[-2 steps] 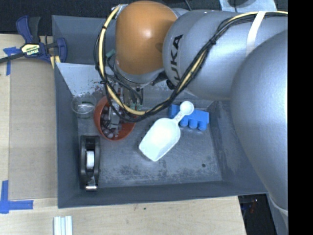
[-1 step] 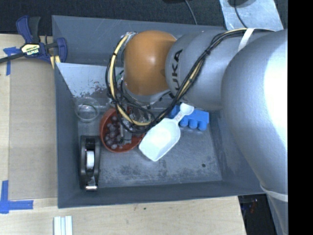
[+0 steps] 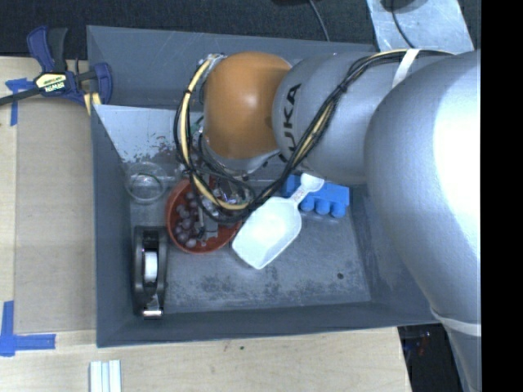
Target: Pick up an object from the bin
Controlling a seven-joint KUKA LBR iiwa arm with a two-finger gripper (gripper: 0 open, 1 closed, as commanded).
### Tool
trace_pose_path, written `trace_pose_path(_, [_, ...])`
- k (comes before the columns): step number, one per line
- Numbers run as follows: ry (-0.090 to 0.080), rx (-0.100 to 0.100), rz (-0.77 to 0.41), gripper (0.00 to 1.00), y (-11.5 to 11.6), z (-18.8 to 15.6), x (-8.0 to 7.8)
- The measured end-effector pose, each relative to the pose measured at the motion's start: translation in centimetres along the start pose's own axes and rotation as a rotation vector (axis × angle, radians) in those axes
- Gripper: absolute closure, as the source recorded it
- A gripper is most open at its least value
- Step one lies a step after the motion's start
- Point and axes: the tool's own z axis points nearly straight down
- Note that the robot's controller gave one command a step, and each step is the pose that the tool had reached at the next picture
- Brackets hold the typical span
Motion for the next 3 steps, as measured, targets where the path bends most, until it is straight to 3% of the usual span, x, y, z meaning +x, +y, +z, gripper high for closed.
trace_pose_path(1, [0.015, 0.000, -0.011, 0.00, 0.8, -1.6, 0.4])
trace_pose_path(2, [0.008, -0.003, -0.528, 0.00, -2.4, -9.1, 0.3])
trace_pose_path(3, [-0.007, -0.003, -0.334, 0.00, -0.4, 0.3, 0.1])
